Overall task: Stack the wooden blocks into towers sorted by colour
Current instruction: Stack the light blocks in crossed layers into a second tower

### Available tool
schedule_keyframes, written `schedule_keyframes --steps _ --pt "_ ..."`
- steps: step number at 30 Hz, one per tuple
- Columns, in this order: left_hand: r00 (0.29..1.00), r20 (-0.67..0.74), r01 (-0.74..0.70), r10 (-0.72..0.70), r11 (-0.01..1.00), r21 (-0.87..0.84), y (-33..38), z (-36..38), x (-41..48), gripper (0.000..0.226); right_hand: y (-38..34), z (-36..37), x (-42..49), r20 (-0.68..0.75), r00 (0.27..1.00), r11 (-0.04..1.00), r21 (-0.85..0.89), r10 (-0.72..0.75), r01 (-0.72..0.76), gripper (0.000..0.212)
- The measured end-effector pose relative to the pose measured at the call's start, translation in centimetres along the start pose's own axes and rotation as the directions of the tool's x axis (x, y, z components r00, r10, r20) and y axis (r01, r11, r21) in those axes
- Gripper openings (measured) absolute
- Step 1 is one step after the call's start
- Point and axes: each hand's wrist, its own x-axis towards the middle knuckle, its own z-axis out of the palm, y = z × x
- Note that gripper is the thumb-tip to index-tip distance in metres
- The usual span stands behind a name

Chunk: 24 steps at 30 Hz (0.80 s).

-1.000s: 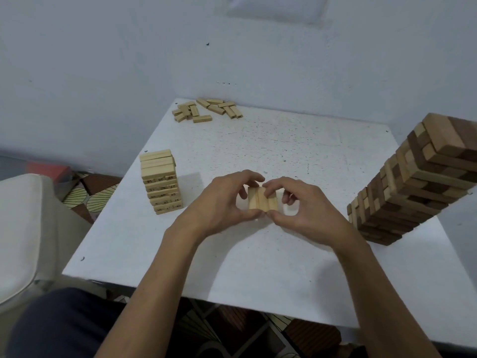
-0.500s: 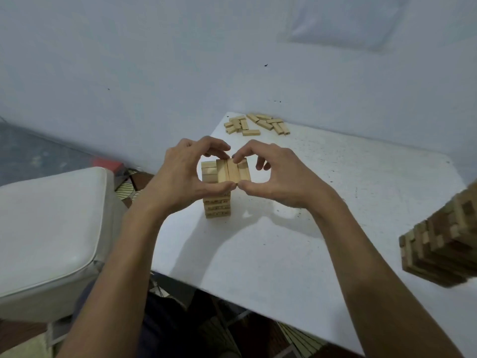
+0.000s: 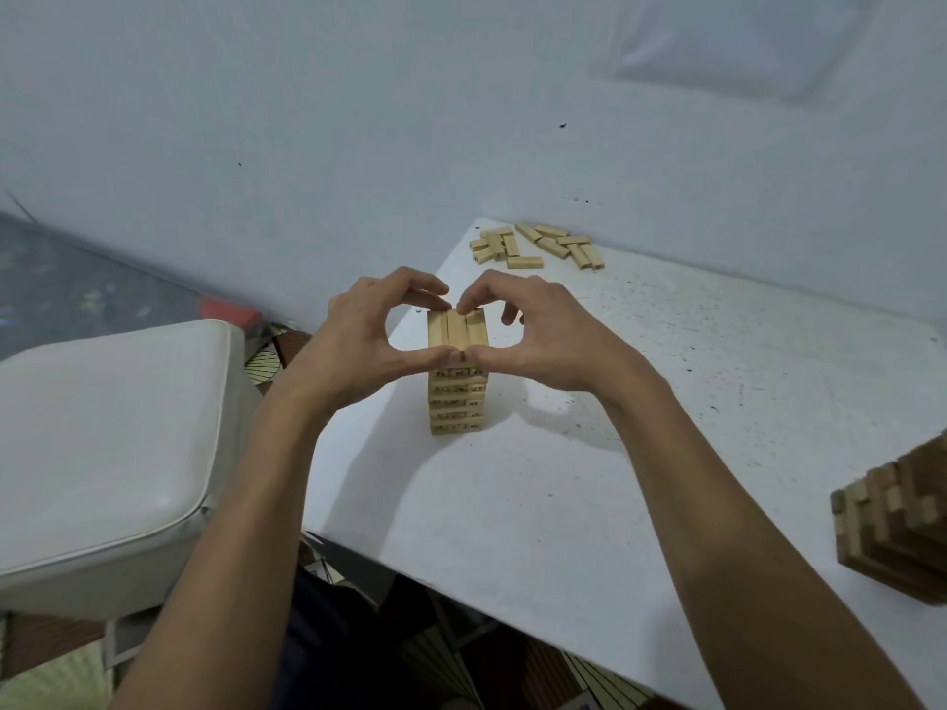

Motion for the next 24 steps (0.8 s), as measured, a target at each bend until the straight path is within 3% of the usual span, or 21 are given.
schedule_keyframes --steps 14,20,24 --pt "0.998 -0.017 -0.063 0.063 0.997 0.037 1.1 0.6 -0.2 0.057 0.5 -0.4 -1.2 -0.061 0.998 0.998 -0.055 -0.002 -0.002 0.043" --pt "0.968 -0.102 -0.226 0.229 0.973 0.045 5.2 2.8 0.2 0.045 2.3 -2.2 -3.6 -0.200 0.979 0.999 -0.012 0.040 -0.043 0.031" --pt "0.960 -0.110 -0.256 0.259 0.966 0.038 7.7 6.5 0.8 0.028 5.1 -3.4 -4.3 -0.295 0.947 0.990 -0.016 0.128 -0.139 0.024"
